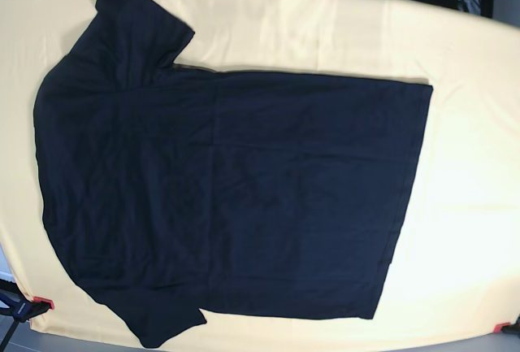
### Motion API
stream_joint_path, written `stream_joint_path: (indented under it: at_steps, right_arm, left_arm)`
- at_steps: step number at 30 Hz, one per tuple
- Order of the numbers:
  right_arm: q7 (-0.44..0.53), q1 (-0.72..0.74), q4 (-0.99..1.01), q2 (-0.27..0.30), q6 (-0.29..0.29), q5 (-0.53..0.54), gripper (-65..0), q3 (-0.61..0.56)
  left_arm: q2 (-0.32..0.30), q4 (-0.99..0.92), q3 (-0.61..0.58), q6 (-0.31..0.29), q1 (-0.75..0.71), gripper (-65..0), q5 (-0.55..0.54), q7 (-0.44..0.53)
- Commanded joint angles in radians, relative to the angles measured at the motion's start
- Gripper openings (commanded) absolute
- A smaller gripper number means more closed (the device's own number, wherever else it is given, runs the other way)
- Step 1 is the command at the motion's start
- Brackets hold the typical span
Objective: Fold the T-shirt properly
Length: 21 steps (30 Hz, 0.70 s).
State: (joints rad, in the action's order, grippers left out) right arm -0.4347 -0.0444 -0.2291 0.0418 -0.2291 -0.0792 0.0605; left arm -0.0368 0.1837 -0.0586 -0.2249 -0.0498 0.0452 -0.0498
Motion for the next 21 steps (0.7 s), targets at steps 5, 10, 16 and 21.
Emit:
stream_joint_path:
  at_steps: [5,10,16,21]
  right_arm:
    - [-0.018,0.019,-0.013,0.009,-0.008,-0.004,-65.0,-0.003]
    - [-0.031,0.019,-0.013,0.009,-0.008,-0.004,-65.0,-0.003]
    - [-0.031,0.02,-0.013,0.009,-0.008,-0.004,-65.0,-0.003]
    - [-0.042,0.02,-0.013,0.009,-0.008,-0.004,-65.0,-0.003]
  left_arm:
    - [-0.002,0.006,-0.001,-0.007,0.0,-65.0,0.0,0.0]
    - [-0.002,0.006,-0.001,-0.008,0.0,-65.0,0.0,0.0]
    - [-0.002,0.006,-0.001,-0.008,0.0,-65.0,0.0,-0.004]
    - [-0.002,0.006,-0.001,-0.008,0.0,-65.0,0.012,-0.005]
